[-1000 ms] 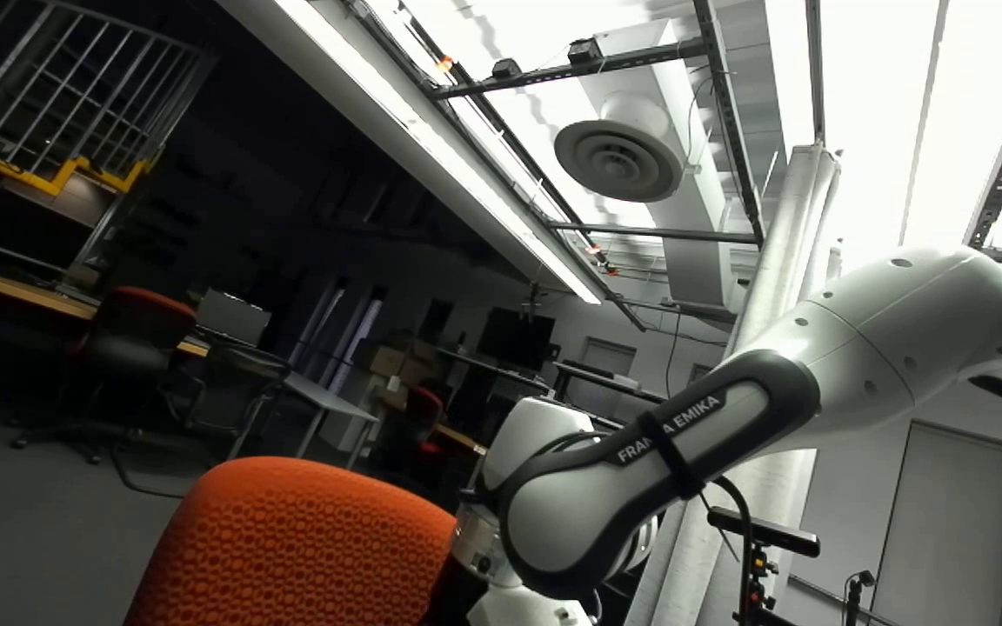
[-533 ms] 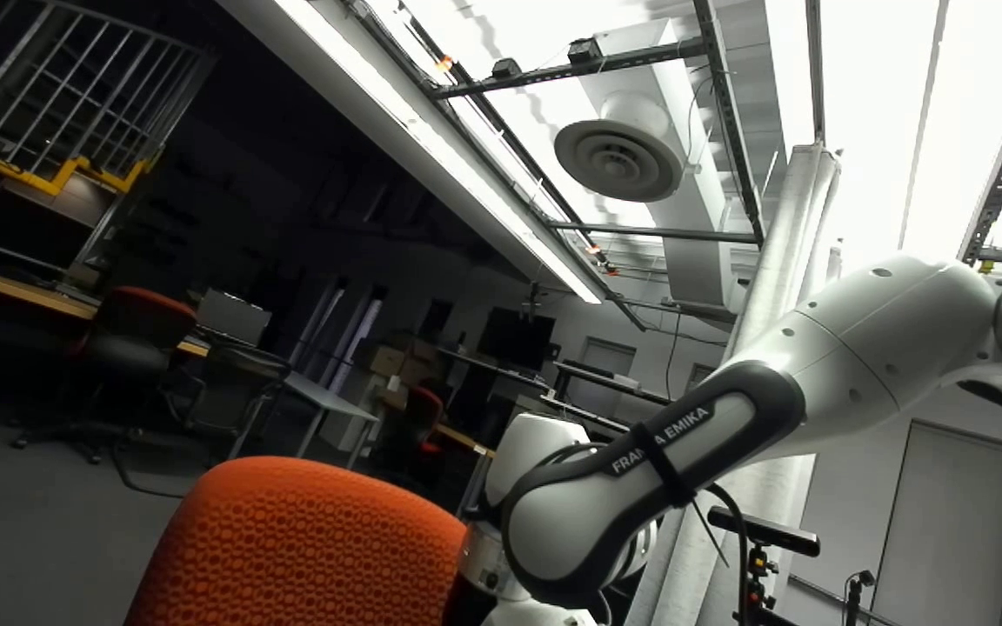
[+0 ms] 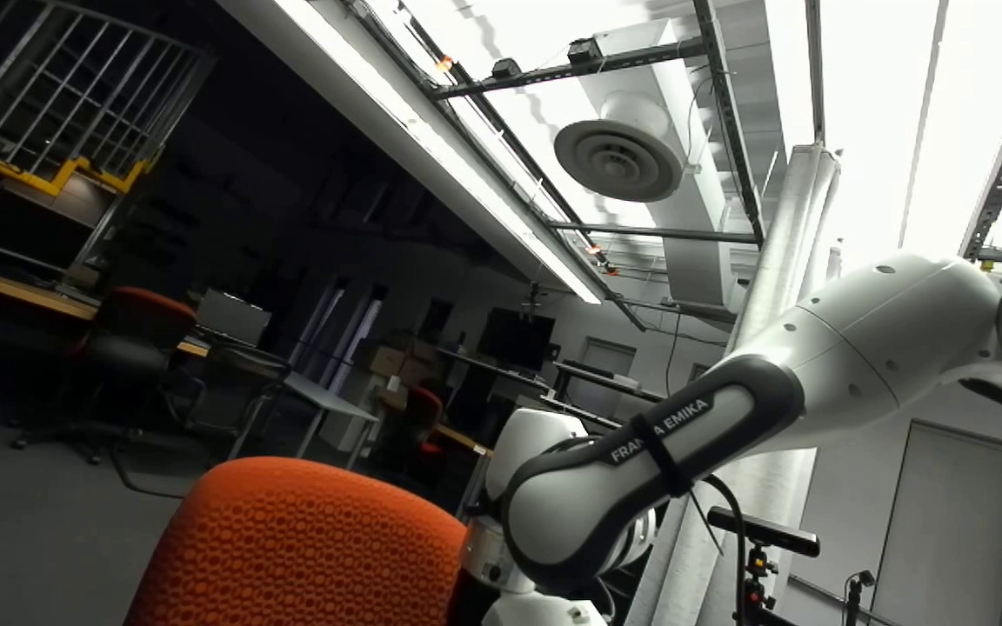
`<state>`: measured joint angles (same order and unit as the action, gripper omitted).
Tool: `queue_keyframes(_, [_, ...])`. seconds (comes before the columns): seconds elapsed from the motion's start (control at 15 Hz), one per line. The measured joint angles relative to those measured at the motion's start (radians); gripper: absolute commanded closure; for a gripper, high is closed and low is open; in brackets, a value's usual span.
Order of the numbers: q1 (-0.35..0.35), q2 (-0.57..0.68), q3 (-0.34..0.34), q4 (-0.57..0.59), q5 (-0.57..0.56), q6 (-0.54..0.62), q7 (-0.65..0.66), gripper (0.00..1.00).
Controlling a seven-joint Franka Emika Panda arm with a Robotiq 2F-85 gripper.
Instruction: Remove the jacket from the top rall and place it on the seat
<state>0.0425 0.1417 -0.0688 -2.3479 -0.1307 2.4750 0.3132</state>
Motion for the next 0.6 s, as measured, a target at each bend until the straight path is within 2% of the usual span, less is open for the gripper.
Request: queue_keyframes(0.6, [-0.034, -0.081, -0.001, -0.003, 0.000, -0.041, -0.022, 0.00])
